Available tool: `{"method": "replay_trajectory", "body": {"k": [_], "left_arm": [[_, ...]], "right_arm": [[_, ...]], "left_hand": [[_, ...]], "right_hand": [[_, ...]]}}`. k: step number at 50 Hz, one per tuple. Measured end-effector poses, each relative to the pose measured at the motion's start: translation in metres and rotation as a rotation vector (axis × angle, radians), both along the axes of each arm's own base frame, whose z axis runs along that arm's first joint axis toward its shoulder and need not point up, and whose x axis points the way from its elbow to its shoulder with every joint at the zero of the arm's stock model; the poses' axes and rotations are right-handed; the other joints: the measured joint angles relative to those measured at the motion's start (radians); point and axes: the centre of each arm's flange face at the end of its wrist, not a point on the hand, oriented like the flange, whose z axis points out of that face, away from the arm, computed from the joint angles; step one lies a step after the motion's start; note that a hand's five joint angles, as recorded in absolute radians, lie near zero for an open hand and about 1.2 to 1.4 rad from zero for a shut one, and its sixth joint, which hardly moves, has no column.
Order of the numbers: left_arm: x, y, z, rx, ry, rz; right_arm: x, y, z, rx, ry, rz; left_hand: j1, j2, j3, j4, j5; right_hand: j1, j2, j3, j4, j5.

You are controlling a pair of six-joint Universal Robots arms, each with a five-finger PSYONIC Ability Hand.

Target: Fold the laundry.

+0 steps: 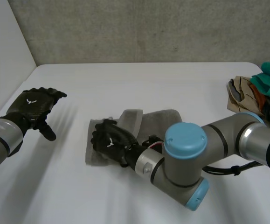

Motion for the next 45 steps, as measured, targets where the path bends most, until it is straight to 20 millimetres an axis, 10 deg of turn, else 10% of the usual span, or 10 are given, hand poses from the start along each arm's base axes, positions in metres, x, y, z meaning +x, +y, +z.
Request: {"method": "replay_trajectory", "body": {"k": [3,13,29,45], "left_arm": [[-0.003,0.002,0.001,-0.002,0.000,-0.010],[-0.021,0.013,0.009,-0.024,0.022,-0.074],[-0.127,0.070,-0.009,-0.023,0.091,-0.410],[-0.143,0.021,-0.070,0.036,-0.087,-0.276]], "right_arm": [[-0.004,-0.010,0.008,0.035,0.005,-0.091],[-0.058,-0.045,0.074,0.402,-0.324,-0.368],[-0.128,-0.050,0.014,0.543,-0.150,-0.646],[-0.127,-0.053,-0.002,0.511,-0.127,-0.684]], "left_hand": [[0.000,0.000,0.000,0.000,0.000],[0.000,0.000,0.000,0.000,0.000],[0.000,0.000,0.000,0.000,0.000],[0.000,0.000,0.000,0.000,0.000]], "right_hand": [[-0.373,-0.381,-0.392,0.000,-0.392],[-0.395,-0.422,-0.444,0.000,-0.426],[-0.395,-0.422,-0.444,0.000,-0.426],[-0.358,-0.368,-0.384,0.000,-0.378]]}}
